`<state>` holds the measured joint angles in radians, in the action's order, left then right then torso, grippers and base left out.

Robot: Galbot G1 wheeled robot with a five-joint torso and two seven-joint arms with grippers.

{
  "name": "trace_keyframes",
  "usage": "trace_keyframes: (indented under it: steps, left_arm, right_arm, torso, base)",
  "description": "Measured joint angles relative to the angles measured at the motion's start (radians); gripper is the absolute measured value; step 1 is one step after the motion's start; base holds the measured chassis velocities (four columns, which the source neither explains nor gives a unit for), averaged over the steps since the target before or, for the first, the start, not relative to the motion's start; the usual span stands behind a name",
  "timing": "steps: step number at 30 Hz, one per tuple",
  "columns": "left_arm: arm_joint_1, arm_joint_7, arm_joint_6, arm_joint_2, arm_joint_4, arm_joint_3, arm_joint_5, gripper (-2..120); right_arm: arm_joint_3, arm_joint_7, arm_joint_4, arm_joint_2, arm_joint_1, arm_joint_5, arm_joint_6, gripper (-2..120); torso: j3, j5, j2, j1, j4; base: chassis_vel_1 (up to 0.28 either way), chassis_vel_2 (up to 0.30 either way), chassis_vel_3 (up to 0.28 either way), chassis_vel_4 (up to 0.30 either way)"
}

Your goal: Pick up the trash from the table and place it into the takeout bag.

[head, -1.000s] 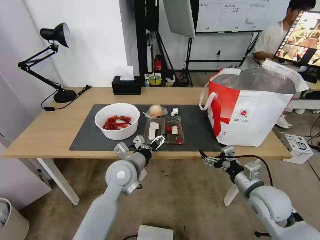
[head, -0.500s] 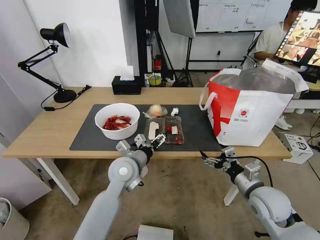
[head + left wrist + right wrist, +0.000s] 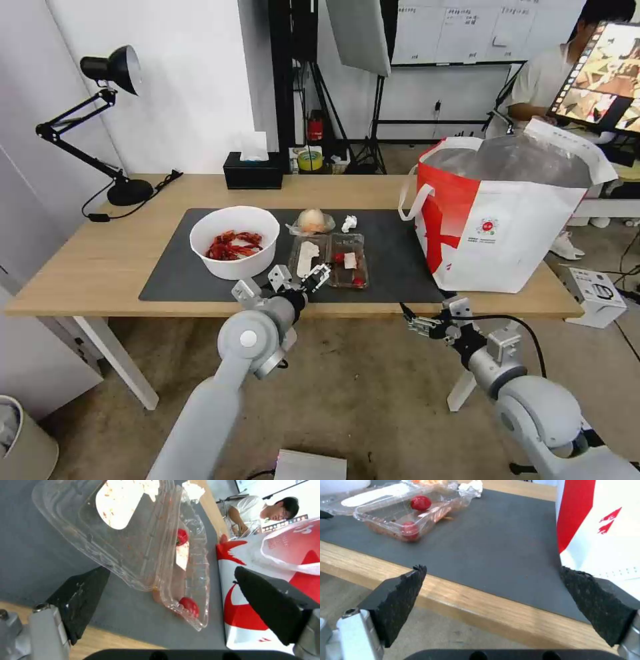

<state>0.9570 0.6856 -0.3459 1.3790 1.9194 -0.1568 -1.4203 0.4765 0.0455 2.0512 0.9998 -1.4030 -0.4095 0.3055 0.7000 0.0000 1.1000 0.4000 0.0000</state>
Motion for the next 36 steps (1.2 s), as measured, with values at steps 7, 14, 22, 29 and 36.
trace_keyframes:
  steps: [7,14,22,29,36]
  left_arm:
    - [0.006,-0.011,0.015,-0.003,0.013,-0.004,0.002,100]
    - [0.011,-0.027,0.023,-0.007,0.031,-0.006,0.02,100]
    - [0.012,-0.05,0.03,-0.005,0.041,-0.004,0.033,100]
    - [0.006,-0.064,0.038,-0.012,0.054,-0.002,0.036,100]
    - [0.006,-0.065,0.037,-0.014,0.061,0.006,0.062,100]
  right_arm:
    - [-0.001,0.0,0.003,-0.002,-0.001,0.0,0.0,100]
    - [-0.002,0.0,0.009,-0.002,-0.004,0.0,-0.001,100]
    - [-0.002,0.0,0.01,0.0,-0.006,0.001,-0.002,100]
    - [-0.001,0.0,0.011,-0.001,-0.006,0.001,-0.003,100]
    - [-0.002,-0.002,0.011,0.003,-0.006,0.002,-0.003,100]
  torso:
    - [0.0,0.0,0.0,0.0,0.0]
    - [0.0,0.0,0.0,0.0,0.0]
    - [0.0,0.0,0.0,0.0,0.0]
    - [0.0,0.0,0.0,0.0,0.0]
    - [0.0,0.0,0.0,0.0,0.0]
  base:
    - [0.0,0.0,0.0,0.0]
    - [0.0,0.0,0.0,0.0]
    - [0.0,0.0,0.0,0.0]
    - [0.0,0.0,0.0,0.0]
    - [0.0,0.0,0.0,0.0]
